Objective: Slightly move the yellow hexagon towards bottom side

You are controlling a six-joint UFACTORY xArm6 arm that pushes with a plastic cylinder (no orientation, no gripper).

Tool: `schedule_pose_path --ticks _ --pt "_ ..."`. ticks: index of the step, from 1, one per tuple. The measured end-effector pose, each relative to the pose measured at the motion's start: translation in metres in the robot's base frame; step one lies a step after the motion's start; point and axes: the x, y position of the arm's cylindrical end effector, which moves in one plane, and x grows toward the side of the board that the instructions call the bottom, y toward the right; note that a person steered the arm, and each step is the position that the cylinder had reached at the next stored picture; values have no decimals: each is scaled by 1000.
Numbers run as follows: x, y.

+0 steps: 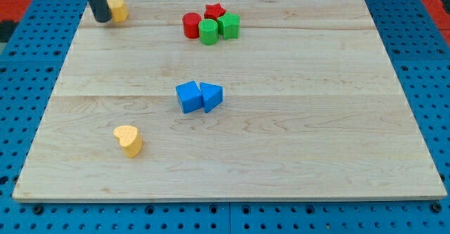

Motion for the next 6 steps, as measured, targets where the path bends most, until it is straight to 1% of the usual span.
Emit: schedule_pose_path --ticks 1,2,3,4,5,6 --pt "-12 6" --pt "-16 -65" --pt "-44 -54" --pt "-43 -20" --pt "-43 54" --pt "-26 58"
